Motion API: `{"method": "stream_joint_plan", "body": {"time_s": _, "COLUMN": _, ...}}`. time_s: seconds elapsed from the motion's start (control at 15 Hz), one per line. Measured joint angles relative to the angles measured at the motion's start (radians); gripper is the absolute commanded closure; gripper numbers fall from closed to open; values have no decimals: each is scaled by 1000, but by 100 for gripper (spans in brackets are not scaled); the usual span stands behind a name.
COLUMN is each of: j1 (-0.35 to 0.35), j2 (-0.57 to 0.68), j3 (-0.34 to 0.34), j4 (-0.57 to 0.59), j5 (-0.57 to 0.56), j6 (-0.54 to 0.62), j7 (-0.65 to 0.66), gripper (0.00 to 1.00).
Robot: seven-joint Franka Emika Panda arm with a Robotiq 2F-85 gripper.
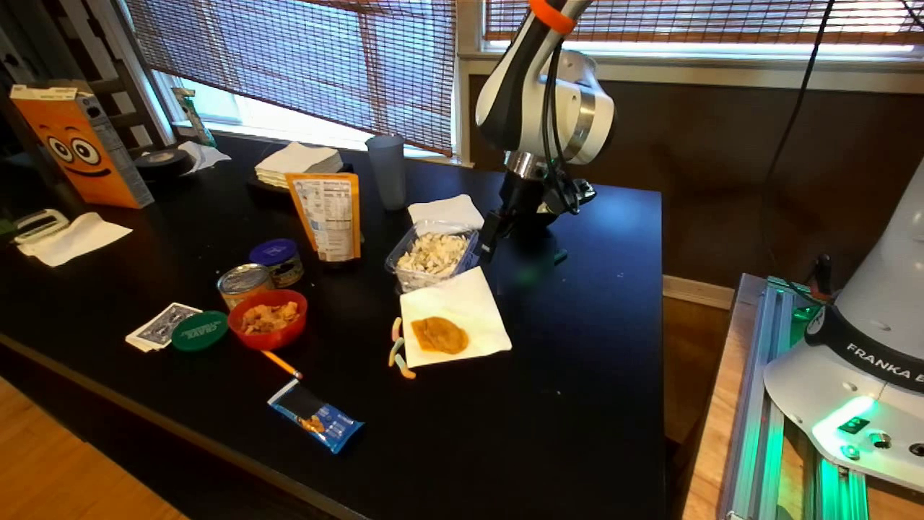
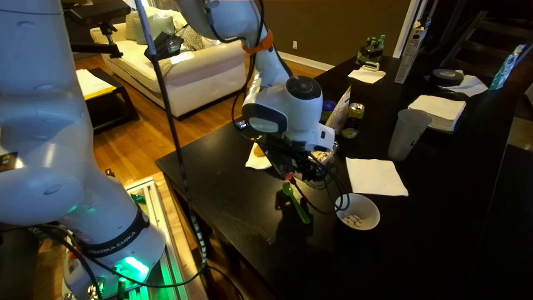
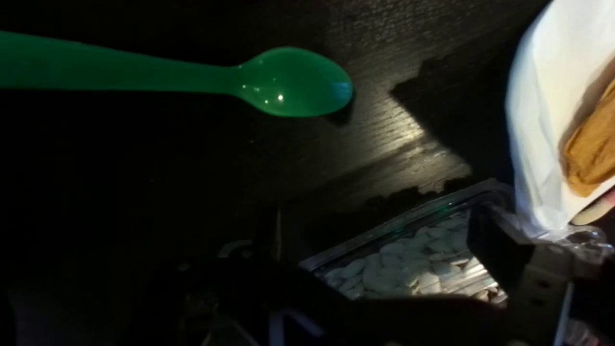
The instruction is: Pick up the pastry on the table
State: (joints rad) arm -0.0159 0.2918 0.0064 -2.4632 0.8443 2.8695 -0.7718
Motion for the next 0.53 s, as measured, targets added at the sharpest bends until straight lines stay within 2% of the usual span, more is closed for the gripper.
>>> {"method": "stream_joint_plan", "body": {"time_s": 0.27, "j1": 42, "j2": 21, "j3": -11, "j4": -1, "j5": -42, "j6": 49, "j7": 13, "gripper": 0}}
{"method": "stream_joint_plan", "body": {"time_s": 0.53, "j1": 83, "j2": 49, "j3": -7, "j4": -1, "j5": -45, "j6": 52, "j7": 13, "gripper": 0}}
